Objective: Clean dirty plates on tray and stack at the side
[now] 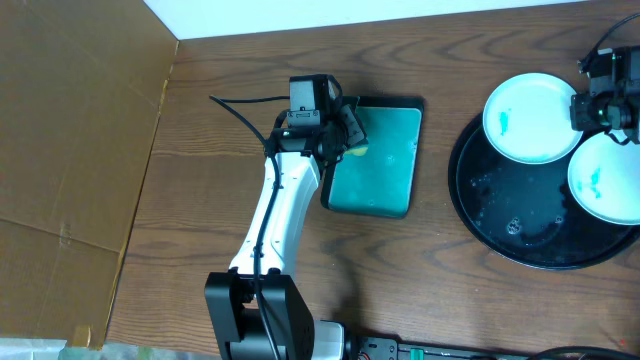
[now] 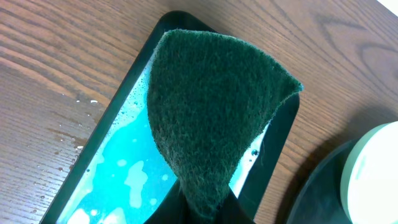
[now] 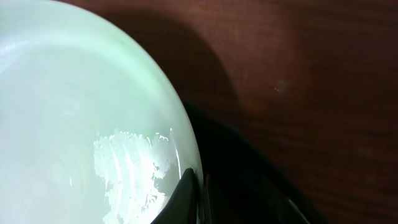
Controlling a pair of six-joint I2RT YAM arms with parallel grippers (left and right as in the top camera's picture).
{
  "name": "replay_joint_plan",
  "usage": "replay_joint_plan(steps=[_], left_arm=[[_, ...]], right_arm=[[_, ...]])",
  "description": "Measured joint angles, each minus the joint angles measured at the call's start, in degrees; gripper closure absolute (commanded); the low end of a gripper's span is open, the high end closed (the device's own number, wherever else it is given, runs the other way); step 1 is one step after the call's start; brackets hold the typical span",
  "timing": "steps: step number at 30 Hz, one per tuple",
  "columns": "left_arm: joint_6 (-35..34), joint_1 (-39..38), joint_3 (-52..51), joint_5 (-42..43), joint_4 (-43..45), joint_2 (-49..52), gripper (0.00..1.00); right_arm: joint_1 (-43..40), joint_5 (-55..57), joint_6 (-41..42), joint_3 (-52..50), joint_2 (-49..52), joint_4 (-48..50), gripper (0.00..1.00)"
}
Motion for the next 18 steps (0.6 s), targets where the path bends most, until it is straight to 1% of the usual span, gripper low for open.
replay_joint_plan(steps=[5,8,12,16,18], left_arm=[[0.5,-1.4,0.0,2.0,0.0,0.0,0.93],[0.7,-4.2,0.0,3.3,0.0,0.0,0.93],[0.9,-9.1,0.0,4.4,0.5,0.0,0.93],[0.5,-13.6,0.0,4.8,1.7,0.1,0.93],[0.2,-15.6,0.0,4.8,3.0,0.6,0.93]], right_arm=[[1.4,-0.7,2.0,0.0,-2.1,-3.5,0.99],[2.8,-1.5,3.6,0.0,-4.5,-7.1,0.99],[4.5,-2.3,5.9,0.0,-6.7,-14.0,0.99],[5.0,-2.7,7.4,-0.1,-6.9,-22.5,0.99],[5.0,-2.6,7.6,0.0,-6.9,-25.2,0.99]])
